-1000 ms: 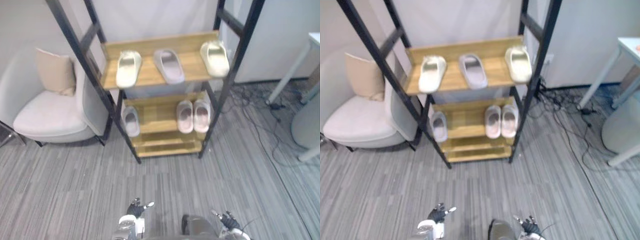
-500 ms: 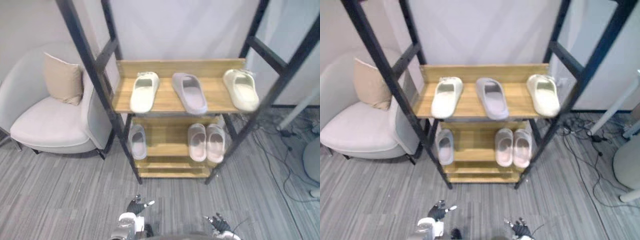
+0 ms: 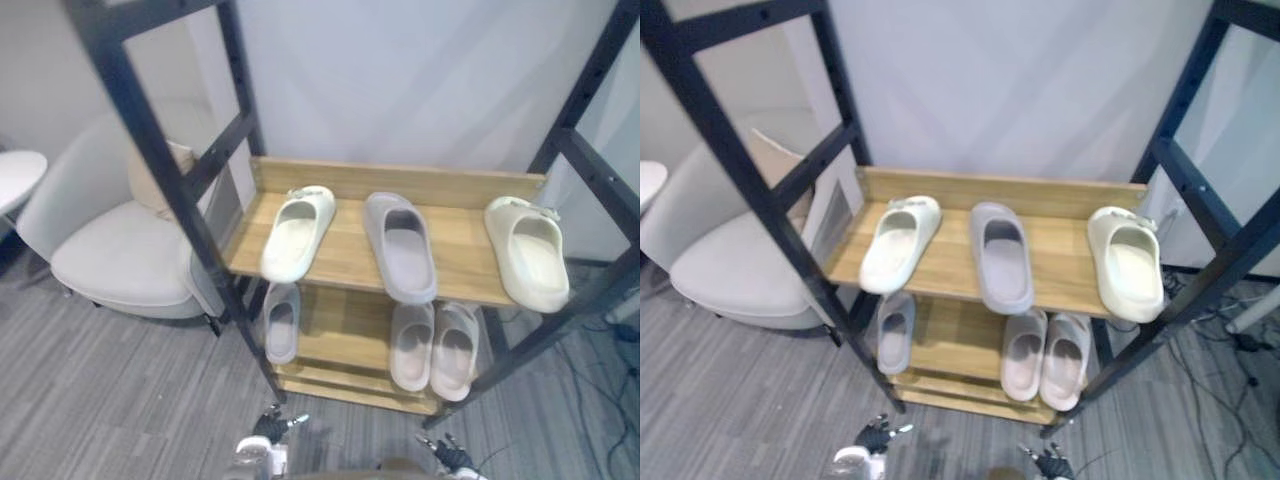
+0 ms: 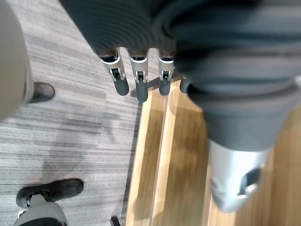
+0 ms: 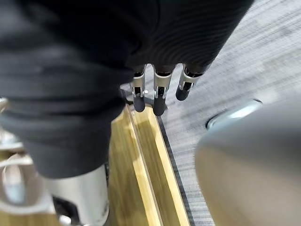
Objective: Organize the slippers on the shoe rack
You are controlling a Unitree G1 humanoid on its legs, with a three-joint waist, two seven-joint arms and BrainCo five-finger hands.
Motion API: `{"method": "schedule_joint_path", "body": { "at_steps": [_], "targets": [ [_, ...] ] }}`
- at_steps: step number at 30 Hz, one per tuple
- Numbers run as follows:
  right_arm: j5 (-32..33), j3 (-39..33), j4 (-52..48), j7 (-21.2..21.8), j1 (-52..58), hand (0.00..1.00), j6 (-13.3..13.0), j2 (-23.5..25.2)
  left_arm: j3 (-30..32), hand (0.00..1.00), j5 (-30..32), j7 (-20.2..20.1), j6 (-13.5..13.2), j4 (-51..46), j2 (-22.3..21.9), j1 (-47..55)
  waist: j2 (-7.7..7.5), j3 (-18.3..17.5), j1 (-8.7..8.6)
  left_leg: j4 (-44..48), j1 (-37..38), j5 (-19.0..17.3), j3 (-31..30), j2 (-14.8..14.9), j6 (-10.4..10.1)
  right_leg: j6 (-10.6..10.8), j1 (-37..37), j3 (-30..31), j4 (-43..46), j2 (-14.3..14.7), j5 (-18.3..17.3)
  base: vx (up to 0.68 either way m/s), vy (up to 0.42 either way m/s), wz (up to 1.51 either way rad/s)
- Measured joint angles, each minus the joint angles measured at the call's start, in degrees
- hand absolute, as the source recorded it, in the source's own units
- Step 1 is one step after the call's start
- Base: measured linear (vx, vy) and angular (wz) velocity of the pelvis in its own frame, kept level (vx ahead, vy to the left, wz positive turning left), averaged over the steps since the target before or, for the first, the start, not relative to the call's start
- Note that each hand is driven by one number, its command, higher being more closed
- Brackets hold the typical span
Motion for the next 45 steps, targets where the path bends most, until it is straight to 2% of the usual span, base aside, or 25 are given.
{"method": "schedule_joint_path", "body": {
  "at_steps": [2, 7, 10, 13, 18, 21, 24, 27, 29, 32, 38, 40, 45],
  "targets": [
    [0.1, -0.71, 1.81, -0.02, 0.03, 0.0, 0.0, -0.58, -0.19, 0.0, 0.02, -0.12, -0.03, 0.21, 0.19, -0.15, -0.17, 0.08, -0.09, -0.38, 0.17, 0.64, -0.4, 0.2, 0.39, -0.57, 0.94, 0.09, -1.55, 0.51, 0.42, 0.03, -0.102, -0.03],
    [0.41, -0.69, 3.81, -0.09, 0.1, 0.0, -0.06, -1.28, -0.67, 0.0, 1.02, -0.1, -0.02, 0.93, 2.14, -0.5, -0.9, 0.99, -0.98, -1.52, -0.12, 0.59, -1.18, 0.1, 0.38, -0.19, 1.12, 1.17, -4.75, 0.73, 2.58, -0.06, 0.028, -0.06],
    [0.52, -1.23, 3.74, -0.2, 0.25, 0.0, -0.19, -1.4, -0.75, 0.0, 1.03, -0.03, 0.01, 1.04, 3.2, -1.1, -0.07, 2.03, -1.29, -2.87, -0.03, -1.4, -1.05, 0.62, -0.37, 0.44, 1.31, 1.65, -7.07, 1.19, 4.81, -0.09, 0.068, -0.08],
    [0.78, -1.05, 1.9, -0.8, 1.0, 0.0, -0.48, -0.99, -1.2, 0.0, 1.06, 0.15, 0.07, 0.99, 4.71, -1.24, -0.83, 2.93, -1.07, -2.32, -0.15, -1.94, 1.0, 0.2, -0.09, 0.6, 1.58, 3.66, -8.73, 0.92, 6.73, -0.12, 0.071, -0.32],
    [2.61, 3.49, -16.81, -1.7, 8.78, 0.0, -1.61, -1.84, -2.51, 0.0, 1.54, 0.94, 0.09, 0.69, 5.25, -0.04, -0.3, 2.97, -1.67, -2.41, -0.37, -2.54, 3.34, -0.16, -0.55, 0.77, -0.36, 5.41, -8.29, 1.04, 7.09, -0.01, 0.024, -0.24],
    [2.23, 6.6, -35.17, -1.82, 15.14, 0.0, -2.21, -1.48, -2.47, 0.0, 2.31, 1.09, 0.1, -0.91, 4.01, 0.4, 0.1, 3.06, -2.54, -2.3, -0.3, -2.51, 3.88, -0.02, -0.49, 0.97, -1.54, 5.82, -6.19, 1.41, 6.02, 0.04, -0.008, -0.12],
    [-3.78, 7.88, -57.65, -1.31, 22.47, 0.0, -2.87, -1.05, -2.49, 0.0, 3.36, 1.02, -0.08, -3.48, 2.74, 1.43, -0.16, 2.95, -2.89, -1.8, -0.07, -2.57, 5.1, -0.15, -0.57, 0.91, -3.3, 6.38, -2.78, 1.6, 4.08, 0.07, -0.006, -0.07],
    [-8.79, 7.32, -73.7, -1.16, 26.15, 0.0, -4.06, -0.88, -2.5, 0.0, 3.46, 0.92, -0.07, -4.41, 1.4, 2.21, -0.58, 2.95, -4.08, -1.83, -0.04, -2.57, 5.48, -0.59, -0.55, 1.01, -4.74, 6.99, -0.9, 1.72, 2.95, 0.06, -0.003, -0.09],
    [-10.54, 7.09, -79.89, -1.11, 27.51, 0.0, -4.47, -0.58, -3.45, 0.0, 3.82, 0.71, -0.23, -4.54, 1.18, 2.34, -0.77, 2.98, -4.56, -1.54, 0.12, -2.57, 5.52, -0.7, -0.53, 1.04, -4.74, 7.18, -0.96, 1.75, 2.94, 0.05, 0.018, -0.07],
    [-13.33, 6.92, -86.21, -0.31, 29.21, 0.0, -5.19, 0.66, -4.71, 0.0, 3.9, 0.55, -0.36, -4.61, 1.23, 2.39, -1.59, 3.15, -4.8, -0.89, 0.05, -2.82, 5.62, -0.84, -0.12, 1.07, -4.63, 7.41, -1.27, 1.69, 2.95, 0.01, 0.018, -0.07],
    [-15.61, 3.21, -92.48, 0.85, 29.75, 0.0, -6.72, -0.01, -7.62, 0.0, 3.91, -0.44, -0.57, -4.12, 1.62, 2.4, -1.46, 2.84, -5.26, -0.88, -0.2, -3.15, 5.31, -1.42, 0.45, 1.72, -3.43, 7.91, -4.49, 1.11, 4.94, -0.02, 0.039, -0.02],
    [-15.55, 1.23, -93.05, 0.97, 28.53, 0.0, -7.48, -1.82, -9.8, 0.0, 4.03, -0.53, -1.65, -2.63, 2.02, 2.39, -1.6, 2.18, -5.62, -0.88, -0.31, -3.3, 4.92, -1.61, 0.76, 2.06, -2.08, 7.77, -7.41, 0.68, 6.51, -0.02, 0.054, 0.04],
    [-15.44, -3.08, -93.0, 0.45, 23.9, 0.0, -8.53, -7.02, -11.81, 0.0, 4.38, -0.69, -1.95, -0.77, 2.32, 2.22, -1.29, 0.93, -6.25, -0.81, -1.19, -3.29, 3.45, -2.87, 1.62, 3.14, -0.63, 7.4, -10.98, -1.15, 8.56, 0.0, 0.067, 0.11]
  ]
}}
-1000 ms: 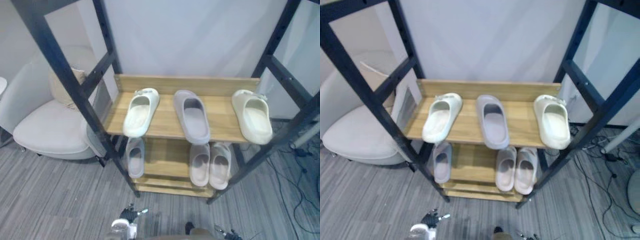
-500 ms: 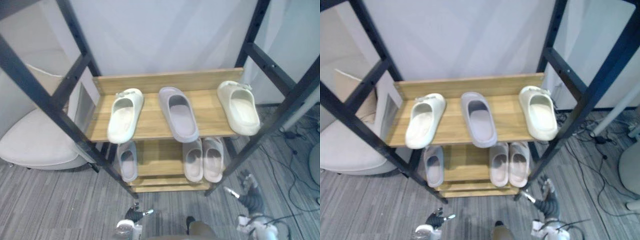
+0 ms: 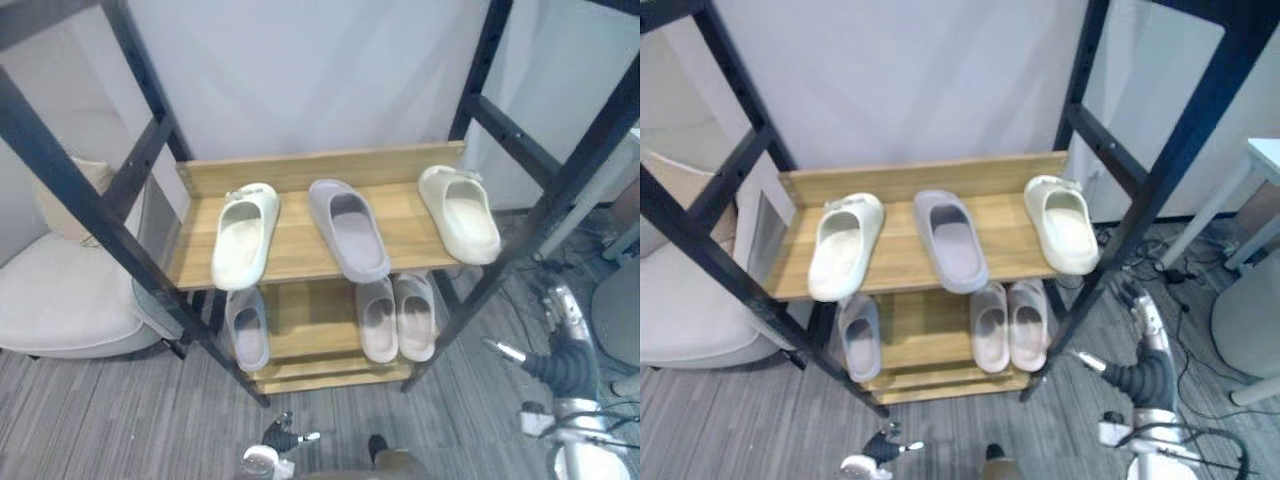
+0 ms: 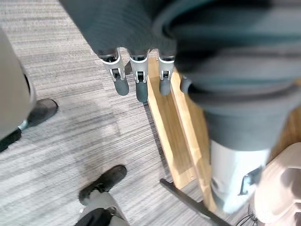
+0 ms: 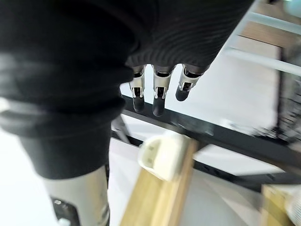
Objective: Organize the slippers on the shoe rack
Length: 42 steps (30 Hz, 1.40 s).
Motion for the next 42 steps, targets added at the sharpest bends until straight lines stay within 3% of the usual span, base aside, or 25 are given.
{"method": "schedule_joint_path", "body": {
  "at_steps": [8, 17, 29, 42],
  "targets": [
    [3.0, -0.61, 3.99, 0.0, -9.24, 0.0, -1.16, -5.35, 0.05, 0.0, 0.03, -0.97, -0.6, 0.39, 2.19, 0.14, -0.98, -0.83, 0.02, 0.38, -1.85, 0.42, -2.4, -1.69, 1.19, 1.05, 1.38, -2.04, -3.32, -2.4, 1.83, -0.01, 0.025, 0.16],
    [6.94, 4.69, 13.71, 0.44, -19.85, 0.0, -1.11, -12.37, 0.09, 0.0, 0.06, -1.02, -0.61, 0.25, 3.92, 0.33, -1.59, -1.35, 1.12, 0.5, -2.05, 0.43, -5.42, -1.39, 1.16, 0.61, 4.48, -5.42, -6.85, -2.51, 2.71, 0.01, -0.025, 0.17],
    [6.91, 10.25, 31.47, -1.12, -35.58, 0.0, 2.63, -17.68, 0.19, 0.0, 0.07, -1.05, -0.55, -0.72, 4.15, 0.12, -1.97, -0.99, 1.95, 0.52, -2.97, 0.48, -6.76, -1.33, 1.13, 0.57, 4.5, -6.81, -7.33, -2.59, 2.75, 0.0, -0.01, 0.05],
    [7.2, 13.53, 41.08, -1.74, -46.1, 0.0, 4.1, -19.88, 0.17, 0.0, -0.01, -1.03, -0.38, -1.56, 4.14, -0.28, -2.13, 0.55, 2.44, 0.11, -3.22, 0.5, -7.12, -1.37, 1.17, 0.55, 4.42, -7.14, -7.69, -2.58, 2.74, 0.0, -0.004, 0.01]
  ]
}}
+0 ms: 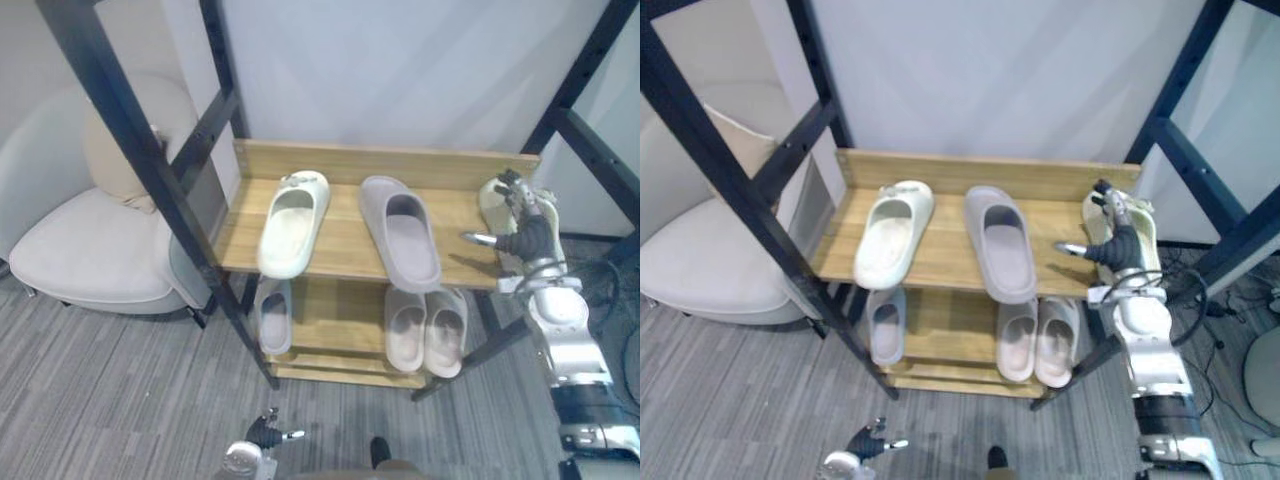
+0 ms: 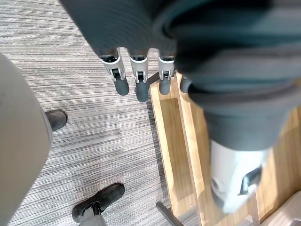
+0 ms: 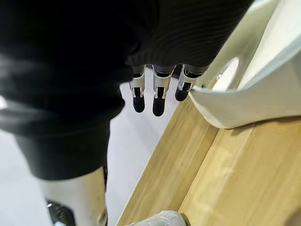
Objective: Organize the slippers on the shoe rack
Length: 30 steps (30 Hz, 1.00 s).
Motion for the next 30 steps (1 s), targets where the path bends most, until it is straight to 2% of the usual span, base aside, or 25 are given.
{"method": "schedule_joint_path", "body": {
  "at_steps": [5, 12, 18, 29, 30],
  "targets": [
    [0.07, 3.79, 2.01, 0.32, -3.28, 0.0, 0.62, -0.94, 0.0, 0.0, -0.01, 0.01, 0.02, -0.37, 0.02, -0.15, -0.07, 0.44, 0.23, 0.08, -0.62, 0.0, -0.77, 0.08, 0.0, -0.03, 0.03, -0.91, -0.46, 0.0, 0.02, 0.01, -0.02, 0.07],
    [0.06, 7.14, 4.58, 1.81, -6.53, 0.0, 0.99, -1.76, 0.0, 0.0, -0.03, 0.04, 0.01, -1.0, -0.06, -0.64, -0.14, 1.25, 1.6, 0.02, -0.76, 0.0, -1.1, 0.07, 0.01, -0.13, 0.06, -1.21, -0.47, 0.0, -0.04, 0.0, -0.005, 0.01],
    [0.02, 10.85, 5.15, 2.43, -7.67, 0.0, 1.0, -1.75, 0.0, 0.0, -0.03, 0.07, 0.02, -0.99, -0.1, -0.74, -0.08, 1.32, 1.79, 0.02, -0.93, 0.0, -1.67, 0.11, 0.01, -0.33, 0.15, -1.65, -0.45, 0.0, -0.16, -0.02, -0.022, 0.04],
    [-0.34, 11.53, 10.95, 2.23, -13.75, 0.0, 2.23, -1.73, 0.0, 0.0, -0.15, 0.16, 0.68, -0.99, -0.09, -1.81, -0.03, 2.98, 2.3, 0.29, -1.64, 0.01, -2.25, 0.18, 0.01, -0.39, -0.06, -2.27, -0.46, 0.0, -0.2, 0.0, -0.006, 0.01],
    [-0.34, 11.56, 10.95, 2.23, -13.84, 1.0, 2.22, -1.73, 0.01, 0.0, -0.16, 0.16, 0.7, -0.99, -0.09, -1.81, -0.04, 2.99, 2.3, 0.29, -1.65, 0.01, -2.25, 0.18, 0.01, -0.39, -0.07, -2.27, -0.46, 0.0, -0.2, 0.0, 0.0, 0.0]
  ]
}}
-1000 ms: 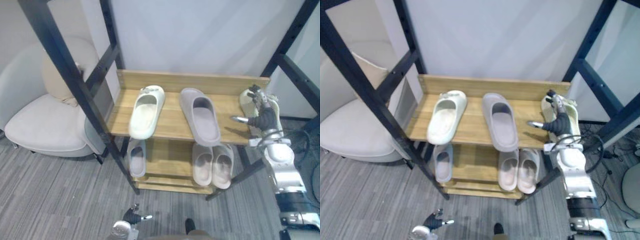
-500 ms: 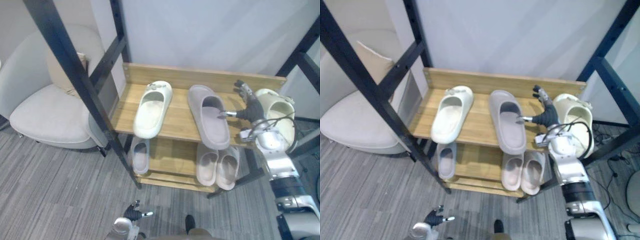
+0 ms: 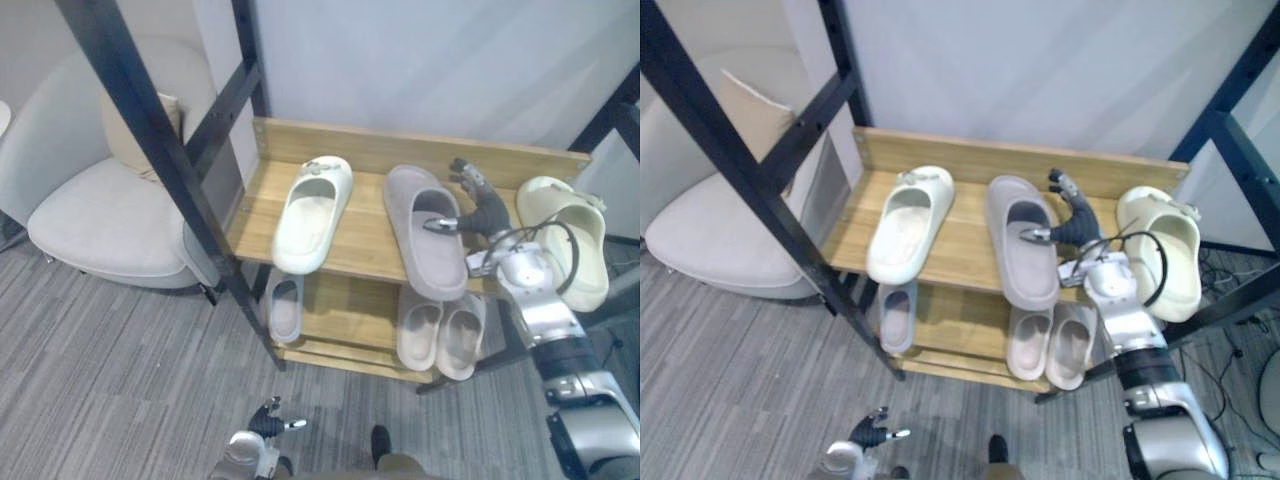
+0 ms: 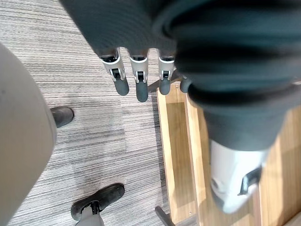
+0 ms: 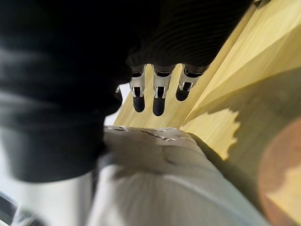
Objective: Organize the slippers on the shoe rack
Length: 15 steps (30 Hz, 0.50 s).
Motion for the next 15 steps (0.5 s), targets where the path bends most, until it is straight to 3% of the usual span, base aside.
{"method": "schedule_joint_path", "body": {
  "at_steps": [15],
  "targets": [
    [6.67, -0.93, 1.7, 0.21, -2.22, 1.0, -1.27, 0.48, 0.47, 0.0, -1.08, 0.03, 0.04, 0.0, 0.06, -0.34, -0.07, 0.81, 0.09, -0.59, -0.14, 0.54, -0.22, 0.02, -0.15, -0.03, -0.32, -0.24, -0.03, 0.03, -0.01, -0.01, -0.006, 0.0]
  ]
}}
